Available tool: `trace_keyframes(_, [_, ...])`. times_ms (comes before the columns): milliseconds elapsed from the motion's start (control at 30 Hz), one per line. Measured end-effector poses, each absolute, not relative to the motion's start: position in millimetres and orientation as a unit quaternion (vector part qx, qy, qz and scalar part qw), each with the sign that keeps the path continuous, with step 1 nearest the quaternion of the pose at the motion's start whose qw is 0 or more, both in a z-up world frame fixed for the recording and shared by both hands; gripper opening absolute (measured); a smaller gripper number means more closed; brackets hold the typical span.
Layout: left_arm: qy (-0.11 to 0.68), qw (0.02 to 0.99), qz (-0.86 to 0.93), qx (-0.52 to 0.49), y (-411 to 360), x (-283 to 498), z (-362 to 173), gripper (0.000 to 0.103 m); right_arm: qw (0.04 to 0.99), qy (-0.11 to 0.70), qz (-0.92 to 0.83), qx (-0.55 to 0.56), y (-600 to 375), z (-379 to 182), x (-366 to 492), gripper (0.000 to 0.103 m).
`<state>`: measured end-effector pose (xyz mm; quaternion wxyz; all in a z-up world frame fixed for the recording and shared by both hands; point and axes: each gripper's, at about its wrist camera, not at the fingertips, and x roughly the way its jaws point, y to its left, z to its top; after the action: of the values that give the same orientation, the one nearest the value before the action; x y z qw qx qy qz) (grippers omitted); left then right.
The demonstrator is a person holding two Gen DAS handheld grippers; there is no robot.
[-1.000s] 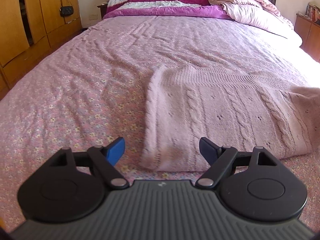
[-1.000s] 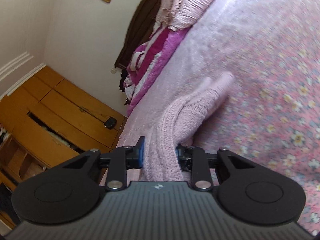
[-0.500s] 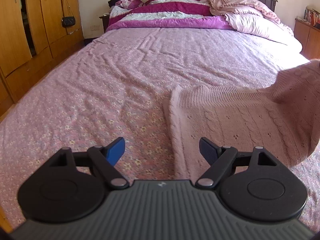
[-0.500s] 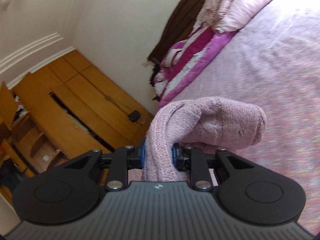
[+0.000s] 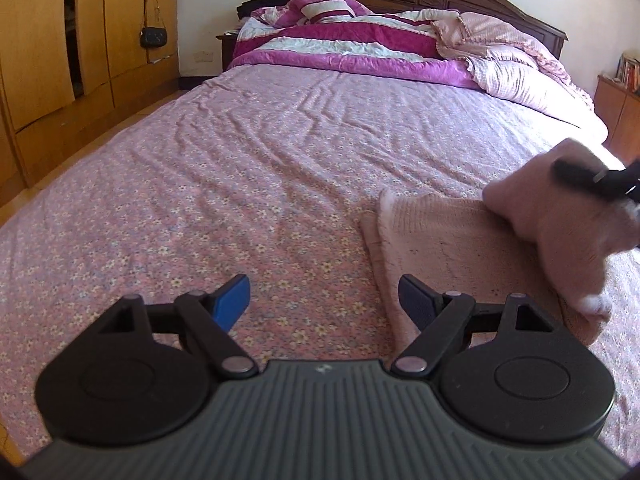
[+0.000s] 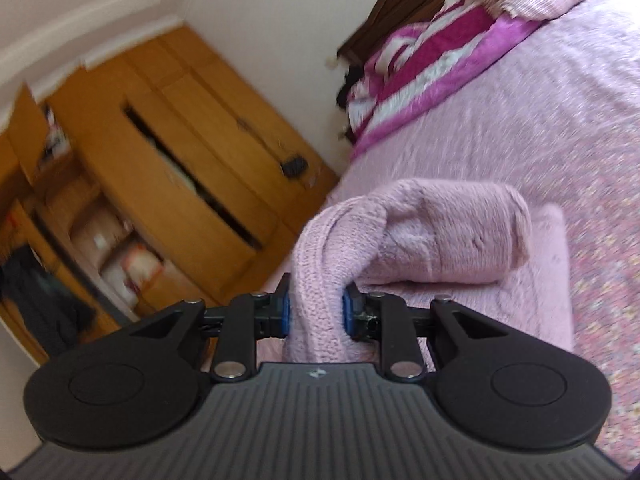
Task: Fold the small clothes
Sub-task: 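Lay the folded edge onto the cardigan and open the right tool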
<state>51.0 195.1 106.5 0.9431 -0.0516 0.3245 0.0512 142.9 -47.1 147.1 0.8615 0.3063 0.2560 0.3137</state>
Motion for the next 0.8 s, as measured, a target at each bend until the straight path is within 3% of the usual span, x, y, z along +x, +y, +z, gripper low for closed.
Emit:
trace_keyframes(233, [0.327, 0.942, 0.059, -0.053, 213, 48, 102, 0.083, 0.858, 0.348, 0.299, 0.23, 33, 110, 153, 0.028])
trace_keyframes(433, [0.327, 0.941, 0.059, -0.057, 220, 49, 100, 0.083, 0.866, 0.334, 0.309, 0.206, 63, 111, 135, 0.06])
trace_keyframes(633, [0.319, 0.945, 0.042, -0.061, 213, 55, 103, 0.083, 0.874, 0.318, 0.306, 0.205, 52, 125, 116, 0.07])
trace_keyframes(800, [0.306, 0.95, 0.019, -0.058, 197, 63, 108, 0.083, 0.888, 0.294, 0.289, 0.204, 23, 138, 83, 0.073])
